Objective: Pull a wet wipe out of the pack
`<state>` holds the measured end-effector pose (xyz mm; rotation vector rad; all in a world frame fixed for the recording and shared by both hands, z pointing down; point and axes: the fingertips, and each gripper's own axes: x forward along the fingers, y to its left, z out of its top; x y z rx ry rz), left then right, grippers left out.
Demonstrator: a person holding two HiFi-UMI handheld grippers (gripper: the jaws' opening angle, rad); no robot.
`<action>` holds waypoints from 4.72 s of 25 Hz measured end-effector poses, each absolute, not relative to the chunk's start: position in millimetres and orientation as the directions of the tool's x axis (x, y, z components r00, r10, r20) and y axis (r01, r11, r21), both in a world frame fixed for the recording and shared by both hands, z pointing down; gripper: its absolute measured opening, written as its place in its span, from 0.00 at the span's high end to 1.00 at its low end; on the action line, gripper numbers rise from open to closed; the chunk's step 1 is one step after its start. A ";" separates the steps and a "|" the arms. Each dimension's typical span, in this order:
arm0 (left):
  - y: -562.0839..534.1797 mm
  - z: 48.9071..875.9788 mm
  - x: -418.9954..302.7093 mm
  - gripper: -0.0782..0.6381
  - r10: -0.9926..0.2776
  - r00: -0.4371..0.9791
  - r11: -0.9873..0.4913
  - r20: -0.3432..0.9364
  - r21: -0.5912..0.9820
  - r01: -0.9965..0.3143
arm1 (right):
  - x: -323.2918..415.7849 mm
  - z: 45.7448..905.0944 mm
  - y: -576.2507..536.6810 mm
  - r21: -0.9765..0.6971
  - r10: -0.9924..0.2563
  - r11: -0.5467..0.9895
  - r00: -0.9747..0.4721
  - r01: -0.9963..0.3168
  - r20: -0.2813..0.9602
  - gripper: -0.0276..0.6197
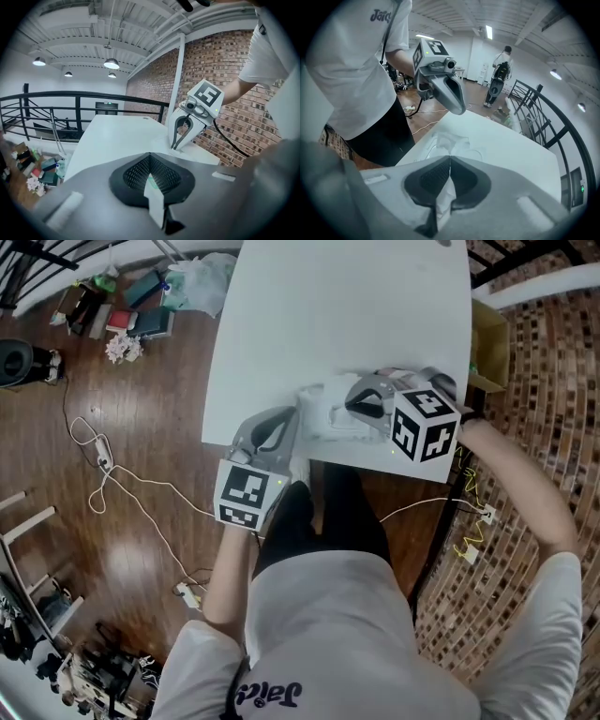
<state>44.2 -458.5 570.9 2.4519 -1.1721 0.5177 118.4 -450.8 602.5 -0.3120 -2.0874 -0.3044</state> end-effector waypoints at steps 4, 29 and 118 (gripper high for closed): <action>-455.4 571.3 47.2 0.87 -0.651 0.592 -0.590 0.476 0.173 -0.788 | 120.4 599.6 -447.8 0.083 0.105 0.939 -0.509 0.333 0.854 0.97; -467.7 496.5 71.4 0.87 -0.679 0.630 -0.630 0.377 0.141 -0.764 | 145.1 468.6 -465.4 0.238 -0.055 0.940 -0.581 0.243 0.812 0.97; -376.6 315.6 117.0 0.87 -0.703 0.707 -0.709 0.070 0.008 -0.705 | 208.2 317.1 -356.9 0.308 -0.766 0.642 -0.598 -0.702 0.236 0.97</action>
